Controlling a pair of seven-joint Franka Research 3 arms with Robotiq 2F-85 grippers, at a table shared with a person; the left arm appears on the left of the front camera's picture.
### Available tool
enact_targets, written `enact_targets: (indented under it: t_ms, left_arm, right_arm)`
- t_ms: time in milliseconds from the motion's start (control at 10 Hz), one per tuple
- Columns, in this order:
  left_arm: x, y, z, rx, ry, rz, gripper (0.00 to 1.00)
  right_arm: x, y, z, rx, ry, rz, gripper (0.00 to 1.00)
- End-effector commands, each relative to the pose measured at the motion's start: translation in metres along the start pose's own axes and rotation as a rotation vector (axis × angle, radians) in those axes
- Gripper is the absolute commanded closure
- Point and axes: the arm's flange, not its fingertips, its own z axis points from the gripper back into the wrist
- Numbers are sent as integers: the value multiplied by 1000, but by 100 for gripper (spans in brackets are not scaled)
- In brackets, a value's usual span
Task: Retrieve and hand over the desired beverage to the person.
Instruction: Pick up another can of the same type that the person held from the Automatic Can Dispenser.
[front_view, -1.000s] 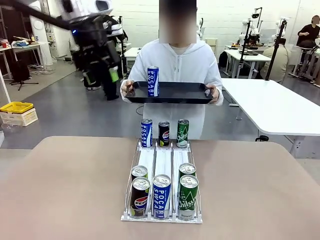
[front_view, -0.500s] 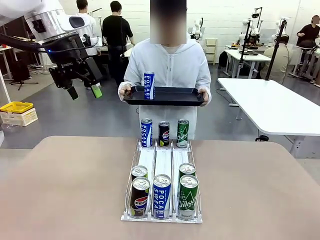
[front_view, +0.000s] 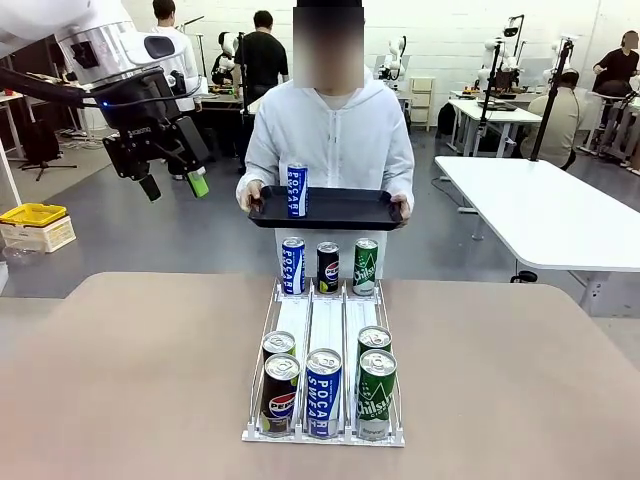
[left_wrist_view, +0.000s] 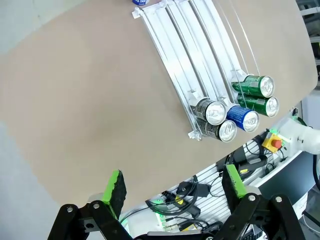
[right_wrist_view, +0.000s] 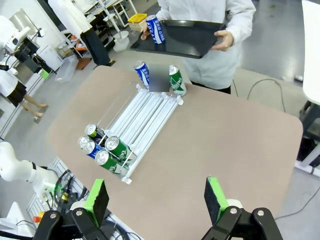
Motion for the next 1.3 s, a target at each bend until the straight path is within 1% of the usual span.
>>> enact_targets:
  t_ms: [0, 200, 300, 400, 500, 600, 700, 800, 900, 1100, 1200]
  left_arm:
    - [-3, 3, 4, 5, 1, -14, 0]
    - [0, 1, 0, 0, 0, 1, 0]
    - [-30, 16, 6, -32, -37, -90, 0]
    - [-62, 36, 18, -71, -145, -156, 0]
    - [-82, 60, 37, -119, -231, -217, 0]
    - [-114, 77, 50, -142, -318, -318, 0]
    - [-134, 93, 63, -182, -383, -332, 0]
    - [-144, 104, 78, -224, -448, -351, 0]
    - [-151, 111, 89, -219, -486, -363, 0]
    - [-169, 124, 107, -293, -506, -356, 0]
    - [-167, 128, 113, -316, -508, -357, 0]
  right_arm:
    - [0, -1, -1, 14, -5, 9, 0]
    - [0, -1, -1, 14, -5, 9, 0]
    - [0, -1, -1, 14, -5, 9, 0]
    - [0, -1, -1, 14, -5, 9, 0]
    - [0, -1, -1, 14, -5, 9, 0]
    - [0, -1, -1, 14, -5, 9, 0]
    - [0, -1, -1, 14, -5, 9, 0]
    - [0, -1, -1, 14, -5, 9, 0]
    - [0, -1, -1, 14, -5, 9, 0]
    - [0, -1, -1, 14, -5, 9, 0]
    - [0, -1, -1, 14, -5, 9, 0]
